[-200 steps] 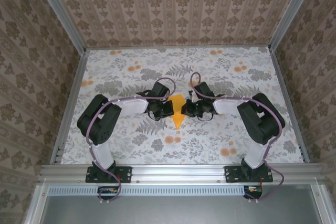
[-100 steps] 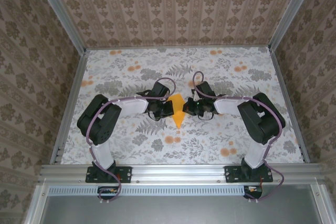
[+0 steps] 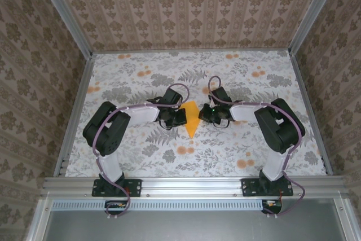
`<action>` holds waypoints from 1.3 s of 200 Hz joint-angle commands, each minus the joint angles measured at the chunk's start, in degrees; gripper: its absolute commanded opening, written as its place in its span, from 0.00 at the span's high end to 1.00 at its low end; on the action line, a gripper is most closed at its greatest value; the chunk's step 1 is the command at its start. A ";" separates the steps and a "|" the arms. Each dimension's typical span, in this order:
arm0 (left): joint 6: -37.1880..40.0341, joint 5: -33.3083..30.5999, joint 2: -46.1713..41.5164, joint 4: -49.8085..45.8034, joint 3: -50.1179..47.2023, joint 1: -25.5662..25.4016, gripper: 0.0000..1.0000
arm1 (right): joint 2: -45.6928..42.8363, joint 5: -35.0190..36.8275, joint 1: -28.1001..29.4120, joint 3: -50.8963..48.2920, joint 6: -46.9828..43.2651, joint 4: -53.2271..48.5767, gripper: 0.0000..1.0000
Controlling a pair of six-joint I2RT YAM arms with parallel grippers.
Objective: Fold a paper plane with a square sheet of paper (pick it up from the middle)
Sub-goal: Third fold the triangle at the center of the table.
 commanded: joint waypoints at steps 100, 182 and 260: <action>-7.95 -1.33 -17.24 10.94 -11.27 -5.00 0.75 | -8.99 12.27 6.52 -12.02 22.90 0.50 0.99; -20.00 -0.39 -11.32 23.11 -18.71 -10.86 0.99 | -8.54 12.19 6.52 -11.93 23.03 0.86 1.00; -22.65 -0.11 -9.03 18.82 -21.08 -9.78 1.00 | -10.06 5.39 5.73 -10.76 14.64 6.12 0.97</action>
